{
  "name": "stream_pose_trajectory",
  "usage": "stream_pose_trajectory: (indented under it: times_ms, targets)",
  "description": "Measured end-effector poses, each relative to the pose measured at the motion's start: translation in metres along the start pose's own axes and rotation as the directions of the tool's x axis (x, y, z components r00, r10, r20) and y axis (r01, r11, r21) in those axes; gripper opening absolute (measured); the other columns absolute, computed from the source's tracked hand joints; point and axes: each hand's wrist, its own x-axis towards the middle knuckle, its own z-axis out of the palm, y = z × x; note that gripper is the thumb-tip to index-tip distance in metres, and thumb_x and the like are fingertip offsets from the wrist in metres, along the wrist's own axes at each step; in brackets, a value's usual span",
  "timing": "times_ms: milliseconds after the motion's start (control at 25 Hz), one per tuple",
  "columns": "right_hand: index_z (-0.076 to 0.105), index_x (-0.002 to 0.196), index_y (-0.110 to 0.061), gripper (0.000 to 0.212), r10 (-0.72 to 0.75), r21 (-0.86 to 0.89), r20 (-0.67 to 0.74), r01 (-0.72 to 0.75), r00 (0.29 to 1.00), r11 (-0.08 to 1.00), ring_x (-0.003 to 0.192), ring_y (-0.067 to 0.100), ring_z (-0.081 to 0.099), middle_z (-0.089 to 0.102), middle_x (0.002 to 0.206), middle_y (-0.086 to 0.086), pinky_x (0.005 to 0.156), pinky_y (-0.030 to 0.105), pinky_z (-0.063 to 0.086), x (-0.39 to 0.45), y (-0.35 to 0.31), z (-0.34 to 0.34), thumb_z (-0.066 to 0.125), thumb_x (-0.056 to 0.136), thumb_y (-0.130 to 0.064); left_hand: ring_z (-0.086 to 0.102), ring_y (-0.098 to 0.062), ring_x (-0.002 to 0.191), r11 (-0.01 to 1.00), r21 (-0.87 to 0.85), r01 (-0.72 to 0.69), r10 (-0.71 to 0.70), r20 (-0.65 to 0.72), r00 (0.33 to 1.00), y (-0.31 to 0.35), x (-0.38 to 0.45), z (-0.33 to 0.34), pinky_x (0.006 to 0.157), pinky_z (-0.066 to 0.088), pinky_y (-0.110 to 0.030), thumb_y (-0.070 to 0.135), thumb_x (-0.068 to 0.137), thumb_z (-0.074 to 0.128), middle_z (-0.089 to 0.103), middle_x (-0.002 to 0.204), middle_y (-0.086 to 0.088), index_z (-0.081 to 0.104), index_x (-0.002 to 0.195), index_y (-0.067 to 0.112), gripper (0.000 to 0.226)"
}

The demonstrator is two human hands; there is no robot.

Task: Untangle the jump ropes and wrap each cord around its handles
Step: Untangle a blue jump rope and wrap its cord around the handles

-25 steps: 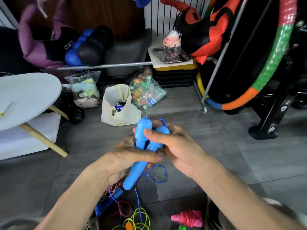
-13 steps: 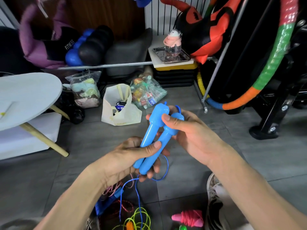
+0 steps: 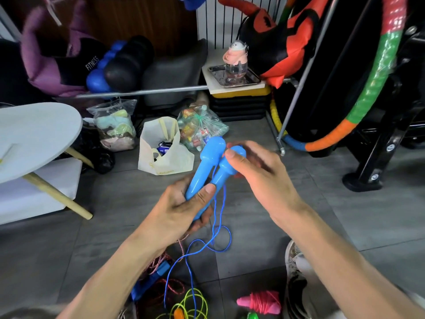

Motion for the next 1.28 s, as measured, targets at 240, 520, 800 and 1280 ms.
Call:
stream_pose_trajectory:
  times_ms: [240, 520, 800, 1280]
  targets:
    - [0.069, 0.099, 0.004, 0.016, 0.145, 0.299, 0.084, -0.164, 0.986, 0.940, 0.088, 0.026, 0.066, 0.069, 0.090, 0.015, 0.086, 0.047, 0.058, 0.000, 0.000, 0.001, 0.068, 0.086, -0.006, 0.039, -0.018, 0.044, 1.000, 0.011, 0.000, -0.001, 0.023, 1.000, 0.001, 0.000, 0.001, 0.041, 0.030, -0.020, 0.040, 0.090, 0.053, 0.055, 0.058, -0.008, 0.056, 0.100, 0.018, 0.024]
    - [0.068, 0.106, 0.000, 0.024, 0.120, 0.431, 0.193, -0.194, 0.974, 0.881, 0.090, 0.026, 0.068, 0.070, 0.101, 0.022, 0.083, 0.039, 0.056, -0.002, 0.000, 0.002, 0.068, 0.085, -0.011, 0.033, -0.016, 0.043, 0.984, -0.146, 0.106, -0.102, 0.035, 0.994, 0.000, -0.001, -0.006, 0.040, 0.023, -0.017, 0.041, 0.087, 0.066, 0.050, 0.057, -0.010, 0.055, 0.089, 0.006, 0.037]
    - [0.068, 0.101, -0.008, 0.013, 0.300, -0.079, 0.526, -0.306, 0.796, 0.949, 0.083, 0.025, 0.065, 0.069, 0.080, 0.006, 0.096, 0.041, 0.047, -0.014, 0.013, 0.017, 0.065, 0.090, -0.013, 0.024, -0.009, 0.035, 0.900, -0.416, 0.132, -0.157, -0.027, 0.987, 0.007, 0.004, -0.016, 0.042, 0.006, -0.019, 0.037, 0.085, 0.061, 0.040, 0.052, -0.003, 0.055, 0.106, -0.003, 0.046]
    - [0.074, 0.090, -0.023, 0.007, -0.180, -0.501, 0.489, 0.443, 0.854, 0.743, 0.062, 0.005, 0.053, 0.060, 0.070, -0.012, 0.058, 0.016, 0.036, 0.003, -0.023, -0.045, 0.067, 0.089, -0.021, 0.032, -0.008, 0.043, 0.916, 0.395, 0.070, -0.001, -0.172, 0.985, -0.005, 0.001, -0.021, 0.042, 0.027, -0.019, 0.027, 0.091, 0.064, 0.045, 0.052, 0.007, 0.059, 0.074, 0.017, 0.020]
